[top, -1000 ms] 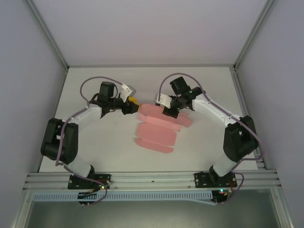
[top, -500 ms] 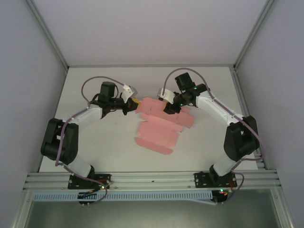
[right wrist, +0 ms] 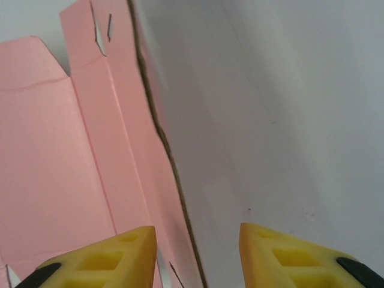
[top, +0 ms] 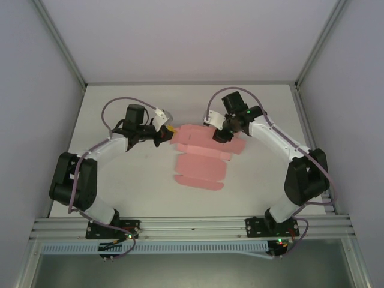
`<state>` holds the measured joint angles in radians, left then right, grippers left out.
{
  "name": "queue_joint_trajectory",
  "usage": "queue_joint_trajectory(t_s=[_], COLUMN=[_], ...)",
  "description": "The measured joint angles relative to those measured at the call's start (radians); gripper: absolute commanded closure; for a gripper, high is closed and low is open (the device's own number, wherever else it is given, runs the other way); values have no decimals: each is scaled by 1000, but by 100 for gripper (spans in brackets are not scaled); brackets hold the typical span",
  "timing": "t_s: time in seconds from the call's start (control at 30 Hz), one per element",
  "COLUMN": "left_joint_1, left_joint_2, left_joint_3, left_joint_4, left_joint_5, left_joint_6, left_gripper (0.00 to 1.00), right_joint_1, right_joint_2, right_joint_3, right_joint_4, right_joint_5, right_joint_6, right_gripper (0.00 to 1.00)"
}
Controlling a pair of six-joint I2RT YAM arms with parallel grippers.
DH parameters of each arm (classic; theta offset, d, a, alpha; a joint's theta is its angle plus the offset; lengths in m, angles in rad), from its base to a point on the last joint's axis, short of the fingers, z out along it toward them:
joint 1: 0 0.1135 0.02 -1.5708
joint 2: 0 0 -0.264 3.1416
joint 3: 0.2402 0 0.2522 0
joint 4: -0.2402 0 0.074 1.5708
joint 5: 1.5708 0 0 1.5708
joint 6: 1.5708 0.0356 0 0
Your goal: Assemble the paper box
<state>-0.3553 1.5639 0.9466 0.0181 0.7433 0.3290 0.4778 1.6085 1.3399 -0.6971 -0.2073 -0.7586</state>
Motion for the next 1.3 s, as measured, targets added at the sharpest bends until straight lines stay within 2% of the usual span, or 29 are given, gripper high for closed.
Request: queue_joint_trajectory(t_s=[0.1,0.2,0.23,0.3,0.37,0.4,0.47,0.5,0.53,0.57,0.6,0.73,0.77,1.0,1.17,1.3], left_joint_1=[0,0,0,0,0,0,0,0,0,0,0,0,0,2,2,2], left_joint_2=[0,0,0,0,0,1,8,10,11,10,10,-37,-57,-176,-164,-89], left_joint_3=[0,0,0,0,1,1,1,1,1,0,0,-60,-80,-130,-112,-58], left_joint_4=[-10,-15,-16,-11,-7,-9,-12,-13,-15,-15,-13,2,5,19,39,57], left_joint_5=[-2,-2,-2,-2,-3,-7,-16,-21,-25,-27,-33,-74,-91,-240,-273,-291], left_joint_6=[5,8,9,11,11,10,-2,-13,-29,-42,-56,-123,-142,-332,-449,-494], left_gripper=[100,100,100,100,100,96,83,72,70,64,50,21,1,0,0,0], right_joint_1=[0,0,0,3,16,27,56,77,98,120,140,191,196,264,296,298], right_joint_2=[-2,-2,-2,-2,-2,-6,-22,-35,-50,-65,-78,-103,-107,-141,-141,-142], right_joint_3=[0,0,0,0,-8,-24,-81,-126,-176,-231,-291,-458,-487,-668,-687,-687], right_joint_4=[16,19,18,17,27,51,127,180,235,294,359,576,623,1028,1145,1165], right_joint_5=[22,28,31,36,61,83,137,182,230,280,332,475,502,669,703,703], right_joint_6=[0,-6,-11,-22,-29,-27,-32,-39,-51,-63,-79,-138,-152,-317,-376,-376], right_gripper=[66,83,92,99,100,100,100,100,100,100,100,100,100,100,100,100])
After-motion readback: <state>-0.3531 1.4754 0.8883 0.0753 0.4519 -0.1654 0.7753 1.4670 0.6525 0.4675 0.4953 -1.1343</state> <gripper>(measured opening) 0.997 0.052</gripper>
